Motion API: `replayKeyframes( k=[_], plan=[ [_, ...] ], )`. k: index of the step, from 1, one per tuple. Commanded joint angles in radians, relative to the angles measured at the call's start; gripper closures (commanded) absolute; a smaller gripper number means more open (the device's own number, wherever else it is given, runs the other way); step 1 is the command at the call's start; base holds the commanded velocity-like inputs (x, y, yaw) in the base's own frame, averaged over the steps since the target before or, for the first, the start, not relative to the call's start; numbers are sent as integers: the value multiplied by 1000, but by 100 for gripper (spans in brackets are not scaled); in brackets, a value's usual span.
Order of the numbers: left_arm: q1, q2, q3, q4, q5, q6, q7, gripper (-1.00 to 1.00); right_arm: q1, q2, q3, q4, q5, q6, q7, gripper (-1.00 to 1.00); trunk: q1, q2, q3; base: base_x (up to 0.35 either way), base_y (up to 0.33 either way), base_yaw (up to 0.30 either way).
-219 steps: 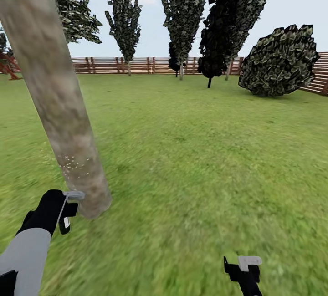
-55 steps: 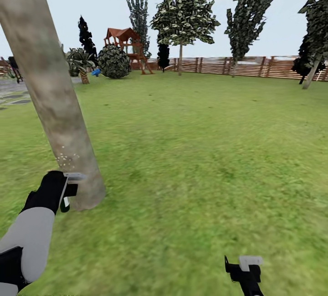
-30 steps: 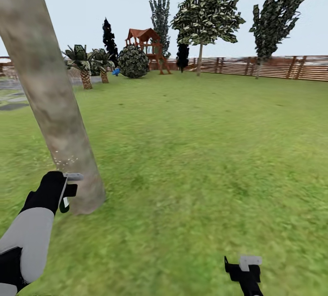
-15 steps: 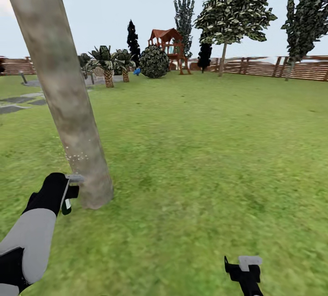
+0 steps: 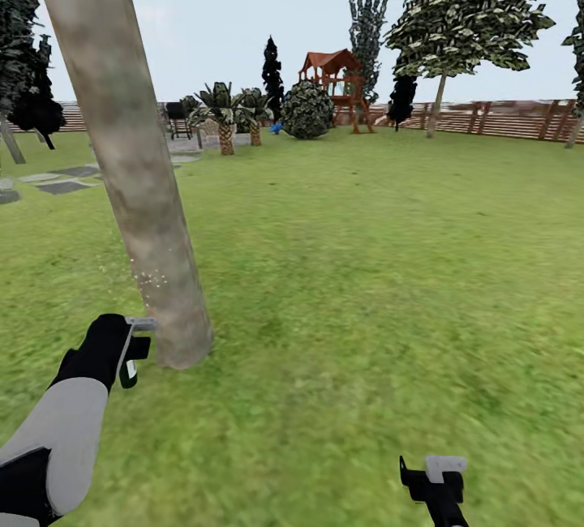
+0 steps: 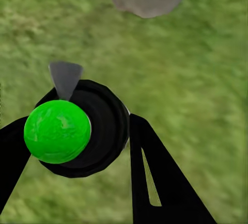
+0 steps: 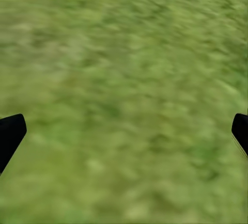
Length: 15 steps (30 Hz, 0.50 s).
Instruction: In the garden, pick up the pesticide atomizer on the floor and spray pesticide onto both trees until each tree trunk is fully covered.
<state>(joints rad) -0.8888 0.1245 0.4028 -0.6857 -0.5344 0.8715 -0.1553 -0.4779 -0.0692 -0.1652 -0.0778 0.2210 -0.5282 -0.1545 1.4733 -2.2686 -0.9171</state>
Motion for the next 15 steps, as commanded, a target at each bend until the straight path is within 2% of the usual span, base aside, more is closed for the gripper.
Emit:
replayKeyframes(
  k=[1, 4, 8, 11, 12, 13, 15],
  plan=[
    [-1, 1, 3, -1, -11, 3, -10, 100, -1, 0, -7, 1, 11, -3, -4, -100, 0, 0, -1, 232, -201, 40],
    [2, 12, 2, -1, -17, 1, -10, 100, -1, -3, -7, 1, 11, -3, -4, -100, 0, 0, -1, 238, -193, 10],
    [3, -8, 6, 8, -9, 1, -9, 100, -1, -3, -7, 1, 11, -3, -5, -100, 0, 0, -1, 230, -196, 1],
    [5, -6, 11, 24, -11, 0, -10, 100, -1, -3, -7, 1, 11, -4, -4, -100, 0, 0, -1, 122, -170, 0],
    [16, 0, 14, 26, -12, -1, -10, 100, -1, -3, -7, 1, 11, -4, -4, -100, 0, 0, -1, 42, -65, 0],
    [49, 28, 16, 22, -11, -15, -10, 100, -1, -2, -7, 1, 11, -4, -4, -100, 0, 0, -1, 11, -17, 15],
    [63, 45, 16, 25, -11, -37, -10, 100, -1, -2, -7, 1, 11, -4, -5, -100, 0, 0, -1, 4, -7, 136]
  ],
)
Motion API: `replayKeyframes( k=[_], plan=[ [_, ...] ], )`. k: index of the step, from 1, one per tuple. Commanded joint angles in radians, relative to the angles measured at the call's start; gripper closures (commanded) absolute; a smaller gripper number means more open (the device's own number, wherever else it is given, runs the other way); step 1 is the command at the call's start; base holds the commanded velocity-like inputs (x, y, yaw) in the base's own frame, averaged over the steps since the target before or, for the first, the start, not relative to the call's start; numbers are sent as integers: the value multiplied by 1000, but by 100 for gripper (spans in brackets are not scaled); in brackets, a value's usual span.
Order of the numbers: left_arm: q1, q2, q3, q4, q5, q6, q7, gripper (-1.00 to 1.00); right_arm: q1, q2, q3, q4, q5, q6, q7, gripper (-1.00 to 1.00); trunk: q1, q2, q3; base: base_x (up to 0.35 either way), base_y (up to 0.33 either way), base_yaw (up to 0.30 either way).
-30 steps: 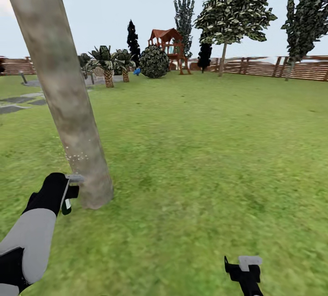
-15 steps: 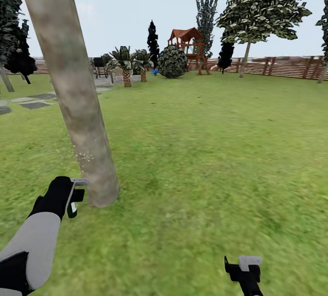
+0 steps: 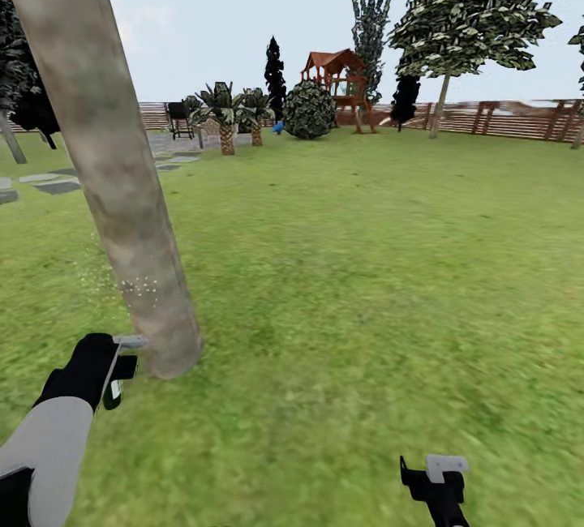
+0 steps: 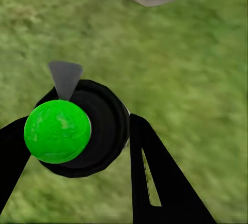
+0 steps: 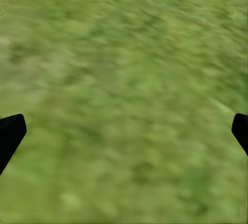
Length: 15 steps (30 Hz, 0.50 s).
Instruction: In the garden, pick up the pesticide atomizer on the floor and spray pesticide onto both trees until each tree trunk is fully covered.
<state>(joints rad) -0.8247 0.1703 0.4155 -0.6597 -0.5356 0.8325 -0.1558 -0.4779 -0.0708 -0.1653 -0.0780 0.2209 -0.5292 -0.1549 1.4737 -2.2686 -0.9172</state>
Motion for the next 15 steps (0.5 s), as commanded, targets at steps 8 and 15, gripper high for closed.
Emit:
replayKeyframes(
  k=[8, 15],
  plan=[
    [5, -10, 4, -5, -3, -10, -8, 100, -1, 0, -6, 1, 11, -2, -4, -100, 0, 0, -1, 53, -30, 213],
    [6, -8, 2, 3, -7, -13, -8, 100, -1, -1, -6, 1, 11, -3, -4, -100, 0, 0, -1, 225, -171, 10]
  ],
)
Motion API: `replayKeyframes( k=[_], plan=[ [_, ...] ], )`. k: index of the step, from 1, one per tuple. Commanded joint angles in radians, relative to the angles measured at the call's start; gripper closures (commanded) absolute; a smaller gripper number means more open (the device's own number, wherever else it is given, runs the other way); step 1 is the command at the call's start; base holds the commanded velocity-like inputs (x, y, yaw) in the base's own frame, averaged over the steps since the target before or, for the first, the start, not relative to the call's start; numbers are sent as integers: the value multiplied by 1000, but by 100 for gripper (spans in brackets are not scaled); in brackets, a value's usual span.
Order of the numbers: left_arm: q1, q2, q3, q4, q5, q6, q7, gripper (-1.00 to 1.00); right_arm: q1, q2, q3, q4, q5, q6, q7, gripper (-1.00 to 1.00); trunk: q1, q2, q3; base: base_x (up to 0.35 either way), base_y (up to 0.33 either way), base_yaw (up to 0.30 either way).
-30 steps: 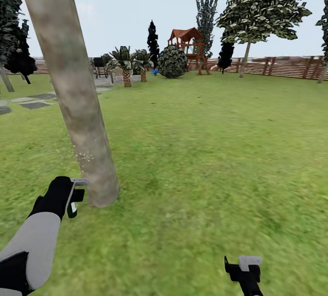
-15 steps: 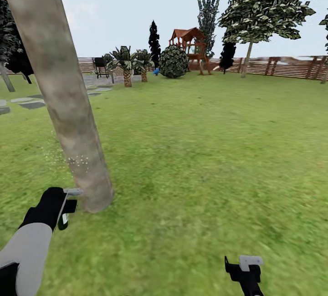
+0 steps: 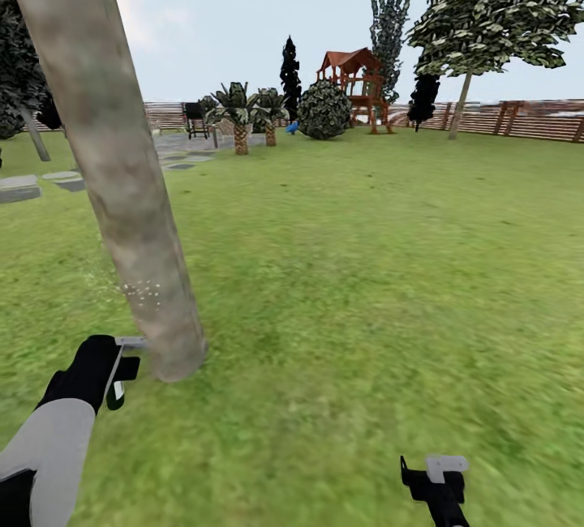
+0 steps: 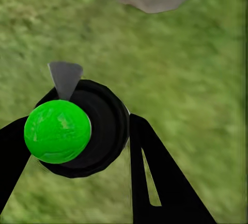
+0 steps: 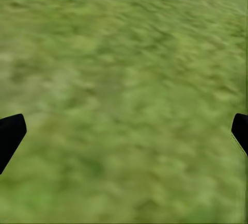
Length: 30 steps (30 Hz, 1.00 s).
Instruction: In the garden, pick up the pesticide atomizer on the floor and spray pesticide onto both trees until each tree trunk is fully covered.
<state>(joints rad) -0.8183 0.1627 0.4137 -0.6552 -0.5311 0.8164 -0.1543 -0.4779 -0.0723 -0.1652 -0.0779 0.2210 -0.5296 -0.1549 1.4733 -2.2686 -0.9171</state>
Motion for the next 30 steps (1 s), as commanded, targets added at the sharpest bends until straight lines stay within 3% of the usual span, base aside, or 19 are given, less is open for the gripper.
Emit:
replayKeyframes(
  k=[1, 6, 10, 13, 24, 30],
  plan=[
    [-1, -1, 3, -1, -12, 3, -10, 100, -1, 0, -7, 1, 11, -2, -4, -100, 0, 0, -1, 167, -232, 0],
    [-1, -1, 1, 0, -15, -8, -10, 100, -1, 1, -7, 1, 11, -2, -3, -100, 0, 0, -1, 137, -247, 0],
    [43, 11, 7, 8, -17, -104, -8, 100, -1, 4, -7, 1, 11, -2, -3, -100, 0, 0, -1, 79, -269, 96],
    [63, 26, 7, 14, -12, -109, -8, 100, -1, 5, -7, 1, 11, -2, -4, -100, 0, 0, -1, 136, -268, 266],
    [64, 17, 9, -1, -7, -111, -10, 100, -1, 7, -5, 1, 12, -2, -3, -100, 0, 0, -1, 158, -260, 34],
    [64, 16, 9, -1, -6, -111, -10, 100, -1, 8, -6, 1, 12, -2, -4, -100, 0, 0, -1, 57, -273, 228]
  ],
)
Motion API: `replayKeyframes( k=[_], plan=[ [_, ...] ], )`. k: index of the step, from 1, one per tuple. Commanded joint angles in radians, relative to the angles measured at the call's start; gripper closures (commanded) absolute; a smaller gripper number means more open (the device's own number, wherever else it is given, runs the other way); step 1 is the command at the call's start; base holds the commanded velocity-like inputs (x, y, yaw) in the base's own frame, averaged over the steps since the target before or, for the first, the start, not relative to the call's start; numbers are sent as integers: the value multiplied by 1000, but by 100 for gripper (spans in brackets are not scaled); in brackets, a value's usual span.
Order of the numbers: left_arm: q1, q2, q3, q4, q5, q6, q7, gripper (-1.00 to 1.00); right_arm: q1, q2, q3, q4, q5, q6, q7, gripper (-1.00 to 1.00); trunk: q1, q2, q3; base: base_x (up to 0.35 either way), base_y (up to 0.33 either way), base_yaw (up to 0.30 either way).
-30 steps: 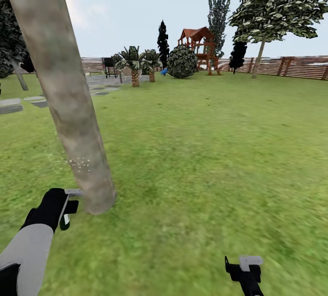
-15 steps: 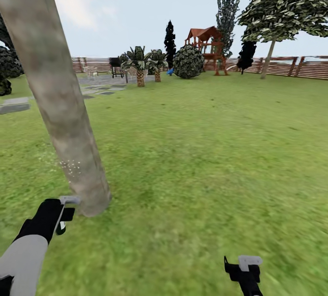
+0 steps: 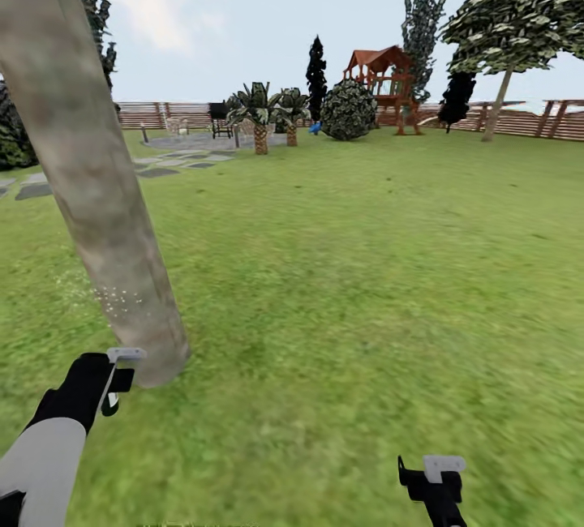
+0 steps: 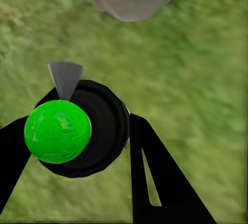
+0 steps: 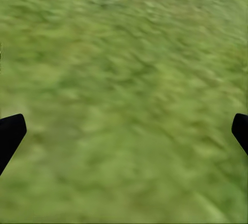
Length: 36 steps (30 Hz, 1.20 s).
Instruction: In the garden, pick up the pesticide atomizer on the floor and spray pesticide onto both trees until each tree trunk is fully covered.
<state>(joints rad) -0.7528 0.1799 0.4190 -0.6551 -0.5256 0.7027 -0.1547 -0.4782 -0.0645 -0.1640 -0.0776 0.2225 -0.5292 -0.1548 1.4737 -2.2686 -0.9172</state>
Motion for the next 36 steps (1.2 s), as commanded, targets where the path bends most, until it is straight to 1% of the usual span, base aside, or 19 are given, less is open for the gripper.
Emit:
replayKeyframes(
  k=[1, 13, 21, 26, 32, 36],
  plan=[
    [-2, -1, 4, -1, -11, 3, -9, 100, 0, 0, -7, 1, 11, -3, -4, -100, 0, 0, -1, 4, -278, 274],
    [-2, -5, 6, -1, -11, 3, -10, 100, 0, 0, -7, 1, 11, -3, -3, -100, 0, 0, -1, 27, -278, 271],
    [-2, -5, 7, -1, -9, 3, -9, 100, 0, -4, -8, 1, 10, -3, -5, -100, 0, 0, -1, 157, -264, 28],
    [-1, -3, 4, -1, 24, 3, -9, 100, 0, -4, -8, 1, 9, -3, -5, -100, 0, 0, -1, 164, -261, 0],
    [-2, -2, 3, -1, 30, 3, -8, 100, 0, -2, -8, 1, 10, -3, -5, -100, 0, 0, -1, 164, -262, 10],
    [-2, -2, 3, -1, 30, 3, -8, 100, 0, -2, -8, 1, 10, -3, -5, -100, 0, 0, -1, 164, -262, 230]
  ],
)
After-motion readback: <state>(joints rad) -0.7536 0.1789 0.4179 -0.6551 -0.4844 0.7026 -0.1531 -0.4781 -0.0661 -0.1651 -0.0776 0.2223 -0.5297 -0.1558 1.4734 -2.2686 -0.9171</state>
